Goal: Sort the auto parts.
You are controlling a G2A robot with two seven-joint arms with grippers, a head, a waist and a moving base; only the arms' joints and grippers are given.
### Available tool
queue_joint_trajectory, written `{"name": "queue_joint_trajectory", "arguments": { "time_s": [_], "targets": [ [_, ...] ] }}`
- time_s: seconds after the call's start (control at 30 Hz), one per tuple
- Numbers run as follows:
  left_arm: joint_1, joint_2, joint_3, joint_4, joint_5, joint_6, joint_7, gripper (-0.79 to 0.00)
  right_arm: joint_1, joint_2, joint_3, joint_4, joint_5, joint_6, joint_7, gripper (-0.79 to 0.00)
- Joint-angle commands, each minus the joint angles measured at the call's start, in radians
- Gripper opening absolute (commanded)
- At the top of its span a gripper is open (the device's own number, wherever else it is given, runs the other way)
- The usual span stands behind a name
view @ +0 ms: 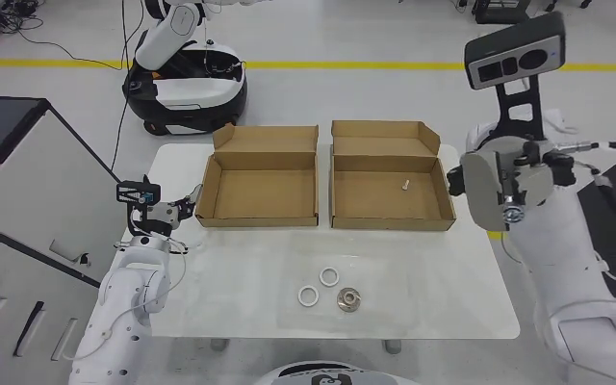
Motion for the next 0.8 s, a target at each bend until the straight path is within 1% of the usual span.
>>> {"name": "queue_joint_trajectory", "arguments": {
  "time_s": [0.0, 0.17, 0.3, 0.77],
  "targets": [
    [0.0, 0.0, 0.0, 0.0, 0.0, 0.0, 0.0, 0.0, 0.0, -0.001, 0.003, 0.0, -0.027, 0.012, -0.007, -0.785],
    [0.0, 0.0, 0.0, 0.0, 0.0, 0.0, 0.0, 0.0, -0.004, -0.004, 0.009, -0.001, -0.076, 0.037, -0.025, -0.785],
    [0.0, 0.0, 0.0, 0.0, 0.0, 0.0, 0.0, 0.0, -0.01, -0.007, 0.015, 0.0, -0.087, 0.044, -0.036, -0.785],
    [0.0, 0.0, 0.0, 0.0, 0.0, 0.0, 0.0, 0.0, -0.013, -0.011, 0.015, 0.002, -0.084, 0.049, -0.037, -0.785]
  ]
}}
